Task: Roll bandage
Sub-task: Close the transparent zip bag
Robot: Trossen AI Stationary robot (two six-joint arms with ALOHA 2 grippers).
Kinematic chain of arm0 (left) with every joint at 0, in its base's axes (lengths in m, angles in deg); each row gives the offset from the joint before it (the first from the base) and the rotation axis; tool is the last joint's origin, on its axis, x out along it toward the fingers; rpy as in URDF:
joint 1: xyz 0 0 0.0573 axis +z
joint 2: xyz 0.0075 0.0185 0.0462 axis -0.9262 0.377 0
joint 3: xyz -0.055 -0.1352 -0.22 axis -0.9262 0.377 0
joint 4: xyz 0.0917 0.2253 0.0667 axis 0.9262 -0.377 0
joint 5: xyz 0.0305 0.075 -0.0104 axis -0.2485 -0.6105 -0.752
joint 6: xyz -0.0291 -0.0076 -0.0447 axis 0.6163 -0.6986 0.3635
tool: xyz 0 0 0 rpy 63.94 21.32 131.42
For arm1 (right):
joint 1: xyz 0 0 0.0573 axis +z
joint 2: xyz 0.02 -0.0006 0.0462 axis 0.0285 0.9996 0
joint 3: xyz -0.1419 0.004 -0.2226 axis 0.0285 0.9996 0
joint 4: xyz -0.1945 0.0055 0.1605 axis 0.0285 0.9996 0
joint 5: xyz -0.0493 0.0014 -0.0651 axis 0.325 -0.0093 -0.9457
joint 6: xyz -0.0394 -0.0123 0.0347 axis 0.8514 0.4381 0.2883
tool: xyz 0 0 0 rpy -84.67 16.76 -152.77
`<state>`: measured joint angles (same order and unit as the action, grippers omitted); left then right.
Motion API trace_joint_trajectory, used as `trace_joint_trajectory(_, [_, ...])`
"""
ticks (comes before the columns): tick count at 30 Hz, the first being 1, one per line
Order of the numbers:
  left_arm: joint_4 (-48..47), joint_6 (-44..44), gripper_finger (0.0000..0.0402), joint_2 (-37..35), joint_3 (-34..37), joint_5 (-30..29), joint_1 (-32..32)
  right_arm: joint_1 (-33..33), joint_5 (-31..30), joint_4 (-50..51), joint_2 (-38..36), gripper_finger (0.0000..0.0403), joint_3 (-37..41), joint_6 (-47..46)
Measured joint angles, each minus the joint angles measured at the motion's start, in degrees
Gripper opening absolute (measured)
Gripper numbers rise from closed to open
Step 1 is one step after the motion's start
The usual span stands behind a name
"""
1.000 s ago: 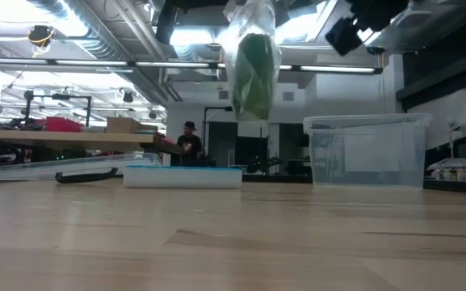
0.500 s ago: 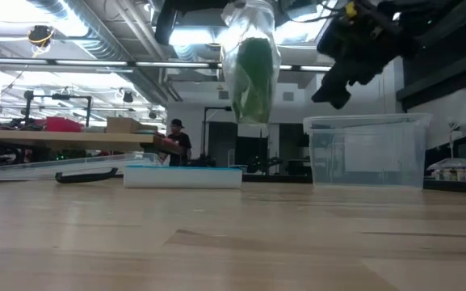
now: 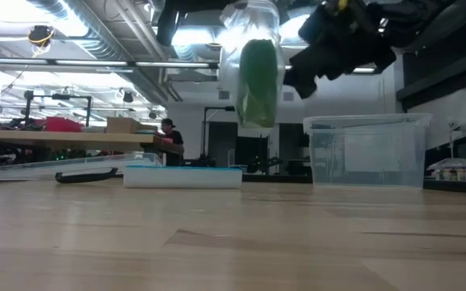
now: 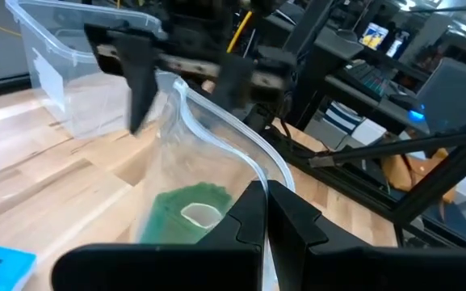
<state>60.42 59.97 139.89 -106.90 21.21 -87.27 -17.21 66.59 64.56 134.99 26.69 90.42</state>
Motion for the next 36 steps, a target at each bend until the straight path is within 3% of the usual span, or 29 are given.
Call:
trace_joint_trajectory(4, [-0.4,-0.3,0.0,0.0,0.0,0.0,0.0,4.5,-2.4,-0.7,0.0,0.0232,0.0,6.3])
trace_joint_trajectory(9, [-0.4,-0.1,0.0,0.0,0.0,0.3,-0.1,8.9,-11.8,-4.8,0.0,0.0232,0.0,8.7])
trace_joint_trajectory(14, [-0.5,-0.1,0.0,0.0,0.0,0.4,-0.2,10.3,-22.3,-6.1,0.0,0.0232,0.0,10.9])
trace_joint_trajectory(19, [-0.5,-0.1,0.0,0.0,0.0,0.4,-1.0,10.2,-28.2,-3.8,0.0,0.0232,0.0,11.2])
trace_joint_trajectory(22, [-0.5,-0.7,0.0,0.0,0.0,0.4,-1.7,10.2,-27.2,-4.4,0.0,0.0232,0.0,11.2])
trace_joint_trajectory(30, [-0.6,-0.7,0.0,0.0,0.0,0.4,-2.0,10.2,-12.9,-4.4,0.0,0.0232,0.0,11.2])
trace_joint_trajectory(36, [-0.6,-0.2,0.0,0.0,0.0,0.6,-2.2,10.2,-10.7,-2.3,0.0,0.0232,0.0,11.3])
